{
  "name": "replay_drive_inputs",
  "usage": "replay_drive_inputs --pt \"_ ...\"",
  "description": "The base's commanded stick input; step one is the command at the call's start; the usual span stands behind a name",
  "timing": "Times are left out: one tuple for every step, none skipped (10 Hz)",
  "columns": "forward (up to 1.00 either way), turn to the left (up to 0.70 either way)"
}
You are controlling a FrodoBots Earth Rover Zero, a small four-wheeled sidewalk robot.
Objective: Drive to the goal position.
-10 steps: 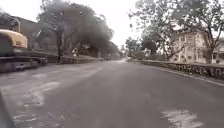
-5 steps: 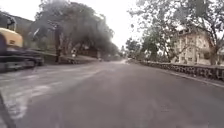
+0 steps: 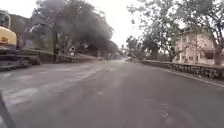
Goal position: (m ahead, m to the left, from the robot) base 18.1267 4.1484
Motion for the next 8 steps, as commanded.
replay_drive_inputs --pt "0.7 0.0" --pt "0.7 0.0" --pt "0.7 0.0" --pt "0.7 0.0" --pt "0.7 0.0" --pt "0.7 0.0" --pt "0.7 0.0" --pt "0.7 0.0"
